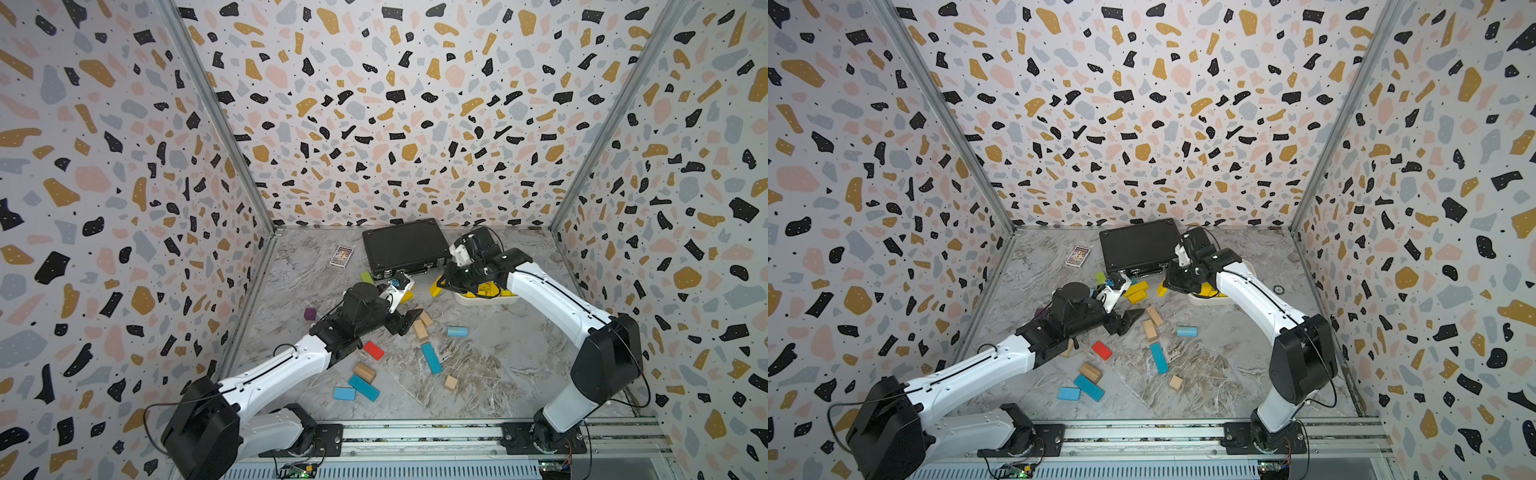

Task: Pick out the yellow building blocks
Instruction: Pick up the building block from the center of the board, then place the building block in the storage box.

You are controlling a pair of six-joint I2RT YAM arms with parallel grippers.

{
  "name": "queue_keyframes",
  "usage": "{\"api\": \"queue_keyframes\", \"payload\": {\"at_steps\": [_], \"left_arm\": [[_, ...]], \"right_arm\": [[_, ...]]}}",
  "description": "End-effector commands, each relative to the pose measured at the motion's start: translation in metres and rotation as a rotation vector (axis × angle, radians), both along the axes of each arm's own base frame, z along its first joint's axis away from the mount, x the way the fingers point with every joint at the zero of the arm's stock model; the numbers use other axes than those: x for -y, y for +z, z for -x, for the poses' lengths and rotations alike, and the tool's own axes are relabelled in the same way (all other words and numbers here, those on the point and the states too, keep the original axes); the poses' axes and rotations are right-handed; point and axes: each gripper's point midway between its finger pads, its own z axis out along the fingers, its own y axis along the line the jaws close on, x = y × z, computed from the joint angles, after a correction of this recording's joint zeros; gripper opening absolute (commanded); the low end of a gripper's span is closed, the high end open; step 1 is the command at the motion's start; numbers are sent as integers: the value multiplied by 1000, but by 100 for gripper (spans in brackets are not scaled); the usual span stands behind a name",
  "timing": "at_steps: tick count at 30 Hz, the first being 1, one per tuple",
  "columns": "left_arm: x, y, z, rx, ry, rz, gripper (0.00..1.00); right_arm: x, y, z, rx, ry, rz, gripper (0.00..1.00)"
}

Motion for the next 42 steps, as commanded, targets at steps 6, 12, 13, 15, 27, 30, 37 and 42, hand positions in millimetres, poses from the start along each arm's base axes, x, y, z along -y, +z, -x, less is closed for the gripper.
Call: {"api": "queue_keyframes", "payload": {"at_steps": [6,12,13,15,27,30,37,42], "left_arm": [[-27,44,-32,30,276,221,96],[-44,20,-64,-9,396,105,97],[-50,17,-71,-16,425,89,97],[-56,14,-81,-27,460,69,97],[-46,-12,-106,-110,444,-71,95],[-43,-17,-109,-120,429,-93,95],[-29,-57,-96,-249,267,-261,91],[-28,-96,-85,-453,228,-388,85]], "right_arm": [[139,-36,-40,-64,-287,331,0],[151,-56,-49,-152,-266,392,0],[151,-58,-49,-164,-262,399,0],[154,-63,-47,-180,-258,418,0],[157,-71,-64,-200,-228,442,29],[159,-58,-65,-167,-234,447,41],[167,-22,-40,-83,-274,436,46],[177,-6,-10,-34,-318,436,45]]}}
